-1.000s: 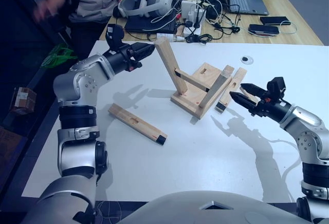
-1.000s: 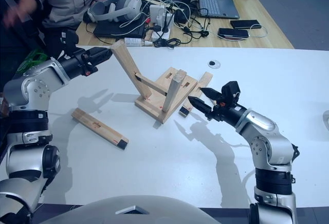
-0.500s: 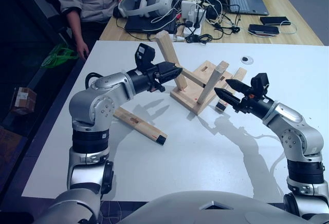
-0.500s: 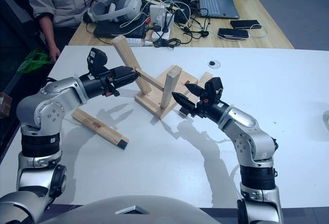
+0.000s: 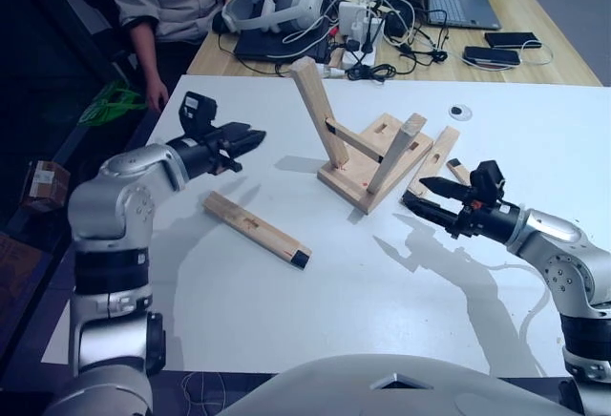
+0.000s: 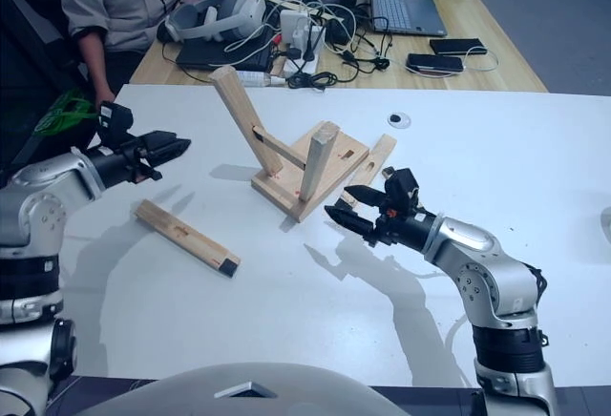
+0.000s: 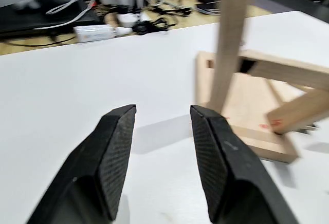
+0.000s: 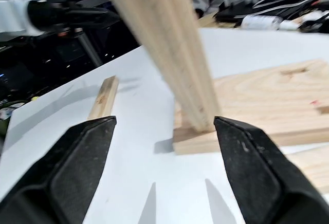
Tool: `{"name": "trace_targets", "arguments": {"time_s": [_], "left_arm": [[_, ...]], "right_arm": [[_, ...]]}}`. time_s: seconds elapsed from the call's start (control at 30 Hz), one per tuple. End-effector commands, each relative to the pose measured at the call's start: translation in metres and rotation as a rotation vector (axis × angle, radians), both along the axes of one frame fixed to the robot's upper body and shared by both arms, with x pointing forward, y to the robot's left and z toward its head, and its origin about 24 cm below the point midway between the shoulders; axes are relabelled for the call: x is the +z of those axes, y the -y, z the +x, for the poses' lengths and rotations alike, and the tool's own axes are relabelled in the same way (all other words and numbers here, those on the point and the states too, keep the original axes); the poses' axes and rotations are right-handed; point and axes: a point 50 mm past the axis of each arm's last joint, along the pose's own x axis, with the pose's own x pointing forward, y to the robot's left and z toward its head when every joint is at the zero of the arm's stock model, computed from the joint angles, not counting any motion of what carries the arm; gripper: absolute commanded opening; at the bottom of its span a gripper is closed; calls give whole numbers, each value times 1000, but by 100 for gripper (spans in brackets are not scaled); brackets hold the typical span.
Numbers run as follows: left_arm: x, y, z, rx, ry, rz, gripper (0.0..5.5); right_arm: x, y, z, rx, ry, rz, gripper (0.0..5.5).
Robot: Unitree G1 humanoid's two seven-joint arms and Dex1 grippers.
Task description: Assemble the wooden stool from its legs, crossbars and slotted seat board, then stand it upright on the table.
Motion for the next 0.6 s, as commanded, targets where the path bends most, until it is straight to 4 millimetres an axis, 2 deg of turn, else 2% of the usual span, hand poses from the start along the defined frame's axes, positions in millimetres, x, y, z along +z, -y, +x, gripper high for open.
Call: {"name": "trace_targets", "arguments": {"time_s": [0.03, 0.13, 0.2, 0.27, 0.33, 0.4, 0.5, 0.6], "left_arm": [[22, 17, 63, 135, 113, 4, 194], [35, 42, 88, 134, 169, 15, 194], [39, 64, 92, 85, 190, -4, 194], [38, 95, 83, -20, 200, -47, 194], [35, 112, 66, -77, 195, -80, 194], [34, 117, 49, -81, 181, -101, 194], [29, 116, 23, -65, 144, -114, 194], [24, 108, 8, -18, 105, -97, 194]], "right_arm": [[2, -15, -3, 92, -19, -1, 357], [2, -22, -6, 118, -23, 6, 357], [-7, -16, 2, 24, -19, -83, 357], [-24, 1, 14, -145, -40, -225, 357], [-32, 15, 24, -308, -47, -305, 357], [-36, 26, 30, -473, -49, -334, 357], [-35, 32, 29, -665, -44, -322, 357], [-32, 22, 27, -756, -42, -277, 357]]}}
